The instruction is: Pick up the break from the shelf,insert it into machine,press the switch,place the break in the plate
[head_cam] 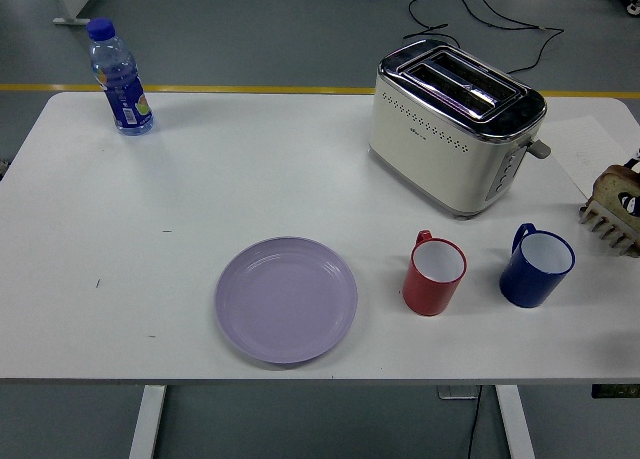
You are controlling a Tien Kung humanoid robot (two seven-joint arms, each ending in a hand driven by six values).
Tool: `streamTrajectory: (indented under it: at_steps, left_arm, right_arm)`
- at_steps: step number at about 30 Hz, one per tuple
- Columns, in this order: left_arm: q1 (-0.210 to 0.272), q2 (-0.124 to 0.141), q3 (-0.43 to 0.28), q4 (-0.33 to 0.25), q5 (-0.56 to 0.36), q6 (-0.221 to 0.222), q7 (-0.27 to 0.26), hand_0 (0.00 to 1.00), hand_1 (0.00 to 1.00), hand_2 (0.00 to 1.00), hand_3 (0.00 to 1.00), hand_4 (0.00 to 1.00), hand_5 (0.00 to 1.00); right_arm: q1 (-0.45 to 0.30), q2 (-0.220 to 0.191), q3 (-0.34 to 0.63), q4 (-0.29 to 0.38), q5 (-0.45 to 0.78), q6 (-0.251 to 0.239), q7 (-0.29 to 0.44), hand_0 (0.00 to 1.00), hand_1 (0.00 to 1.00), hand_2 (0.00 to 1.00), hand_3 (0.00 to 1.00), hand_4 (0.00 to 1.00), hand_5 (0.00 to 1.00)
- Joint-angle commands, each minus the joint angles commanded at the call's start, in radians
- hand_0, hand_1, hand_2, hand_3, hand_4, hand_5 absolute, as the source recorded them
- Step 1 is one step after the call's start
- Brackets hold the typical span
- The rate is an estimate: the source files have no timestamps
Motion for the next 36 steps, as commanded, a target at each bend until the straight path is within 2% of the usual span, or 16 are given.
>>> streamTrajectory:
  at_steps: [1, 6, 7, 8, 18, 19, 22, 24, 25, 32, 36]
  left_arm:
    - [0.000, 0.000, 0.000, 0.000, 0.001, 0.000, 0.000, 0.728, 0.742, 0.793, 0.768, 0.533, 0.998]
    - [-0.001, 0.000, -0.005, 0.000, 0.006, 0.000, 0.001, 0.728, 0.742, 0.793, 0.768, 0.533, 0.998]
    - [-0.001, 0.000, -0.005, 0.000, 0.006, 0.000, 0.001, 0.728, 0.743, 0.793, 0.767, 0.533, 0.998]
    - [-0.001, 0.000, -0.007, 0.000, 0.008, 0.000, 0.002, 0.728, 0.743, 0.793, 0.767, 0.533, 0.998]
    - [0.001, 0.002, -0.019, 0.000, 0.026, 0.001, 0.005, 0.728, 0.742, 0.793, 0.767, 0.533, 0.998]
    - [0.001, 0.003, -0.020, 0.000, 0.028, 0.001, 0.006, 0.728, 0.738, 0.792, 0.765, 0.533, 0.998]
    - [0.002, 0.002, -0.027, 0.000, 0.036, 0.003, 0.007, 0.728, 0.738, 0.792, 0.765, 0.533, 0.998]
    - [0.002, 0.003, -0.027, 0.000, 0.037, 0.003, 0.007, 0.728, 0.738, 0.792, 0.765, 0.533, 0.998]
    - [0.002, 0.003, -0.029, 0.000, 0.038, 0.004, 0.008, 0.725, 0.737, 0.790, 0.765, 0.533, 0.998]
    - [0.004, 0.005, -0.035, 0.000, 0.046, 0.007, 0.010, 0.725, 0.736, 0.788, 0.765, 0.534, 0.998]
    - [0.010, 0.004, -0.044, 0.000, 0.056, 0.009, 0.013, 0.725, 0.736, 0.788, 0.765, 0.534, 0.998]
  right_arm:
    - [0.002, -0.001, -0.002, -0.001, 0.000, -0.001, 0.001, 0.302, 0.342, 0.421, 0.492, 0.577, 0.002]
    - [0.010, -0.008, -0.010, 0.003, 0.000, -0.011, 0.003, 0.302, 0.342, 0.421, 0.492, 0.577, 0.002]
    - [0.010, -0.010, -0.010, 0.004, 0.000, -0.012, 0.003, 0.275, 0.335, 0.413, 0.487, 0.519, 0.002]
    - [0.011, -0.014, -0.009, 0.007, 0.000, -0.017, 0.006, 0.275, 0.335, 0.413, 0.487, 0.519, 0.002]
    - [0.029, -0.072, -0.011, 0.067, 0.024, -0.057, 0.024, 0.256, 0.321, 0.403, 0.480, 0.485, 0.002]
    - [0.033, -0.079, -0.012, 0.074, 0.030, -0.061, 0.024, 0.181, 0.291, 0.388, 0.474, 0.428, 0.002]
    - [0.050, -0.099, -0.018, 0.090, 0.051, -0.071, 0.022, 0.181, 0.291, 0.388, 0.474, 0.428, 0.002]
    - [0.064, -0.113, -0.025, 0.098, 0.068, -0.079, 0.020, 0.181, 0.291, 0.388, 0.474, 0.428, 0.002]
    - [0.077, -0.124, -0.032, 0.101, 0.082, -0.084, 0.016, 0.133, 0.266, 0.370, 0.459, 0.391, 0.002]
    - [0.163, -0.176, -0.086, 0.095, 0.174, -0.080, -0.012, 0.119, 0.256, 0.365, 0.448, 0.381, 0.002]
    - [0.220, -0.191, -0.136, 0.085, 0.259, -0.046, -0.040, 0.119, 0.256, 0.365, 0.448, 0.381, 0.002]
